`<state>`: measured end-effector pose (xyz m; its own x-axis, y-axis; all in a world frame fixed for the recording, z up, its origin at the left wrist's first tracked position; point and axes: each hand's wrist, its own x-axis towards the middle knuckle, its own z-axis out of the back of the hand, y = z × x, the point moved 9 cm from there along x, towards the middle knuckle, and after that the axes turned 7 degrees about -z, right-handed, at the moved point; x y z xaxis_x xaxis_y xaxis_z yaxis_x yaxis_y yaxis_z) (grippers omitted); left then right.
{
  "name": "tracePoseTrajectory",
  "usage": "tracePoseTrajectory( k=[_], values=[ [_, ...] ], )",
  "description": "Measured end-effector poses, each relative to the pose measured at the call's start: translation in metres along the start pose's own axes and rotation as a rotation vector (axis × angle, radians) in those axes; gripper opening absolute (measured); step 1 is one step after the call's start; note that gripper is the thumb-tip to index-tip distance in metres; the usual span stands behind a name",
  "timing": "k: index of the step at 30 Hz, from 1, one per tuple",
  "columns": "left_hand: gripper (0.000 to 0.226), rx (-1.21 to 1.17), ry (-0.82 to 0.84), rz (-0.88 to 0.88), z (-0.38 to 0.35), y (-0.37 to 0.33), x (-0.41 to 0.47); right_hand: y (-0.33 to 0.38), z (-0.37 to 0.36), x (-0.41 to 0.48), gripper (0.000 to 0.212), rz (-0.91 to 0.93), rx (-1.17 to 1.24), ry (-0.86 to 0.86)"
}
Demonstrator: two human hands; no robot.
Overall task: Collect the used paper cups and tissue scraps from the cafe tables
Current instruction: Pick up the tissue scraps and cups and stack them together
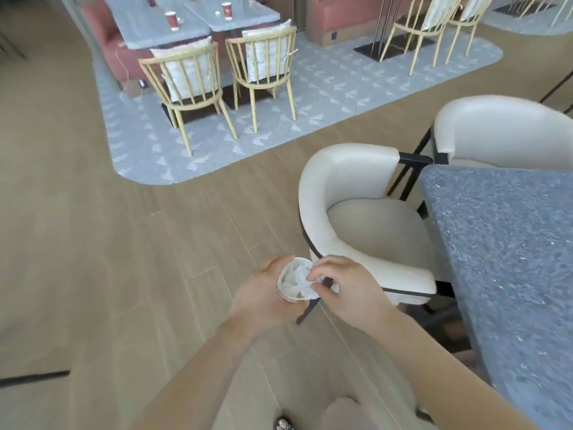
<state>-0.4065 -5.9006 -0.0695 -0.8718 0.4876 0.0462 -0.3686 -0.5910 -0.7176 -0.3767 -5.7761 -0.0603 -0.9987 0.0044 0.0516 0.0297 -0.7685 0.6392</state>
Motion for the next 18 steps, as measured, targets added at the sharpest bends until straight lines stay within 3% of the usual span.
tracePoseTrajectory(
  k=[12, 18],
  values=[
    [0.054, -0.006, 0.053, 0.039, 0.046, 0.085, 0.101, 0.014, -0.037, 0.146, 0.003, 0.023, 0.050, 0.002],
    [0.064, -0.038, 0.029, 0.073, 0.089, 0.131, 0.194, 0.013, -0.050, 0.241, 0.015, 0.069, 0.065, 0.109]
  ],
)
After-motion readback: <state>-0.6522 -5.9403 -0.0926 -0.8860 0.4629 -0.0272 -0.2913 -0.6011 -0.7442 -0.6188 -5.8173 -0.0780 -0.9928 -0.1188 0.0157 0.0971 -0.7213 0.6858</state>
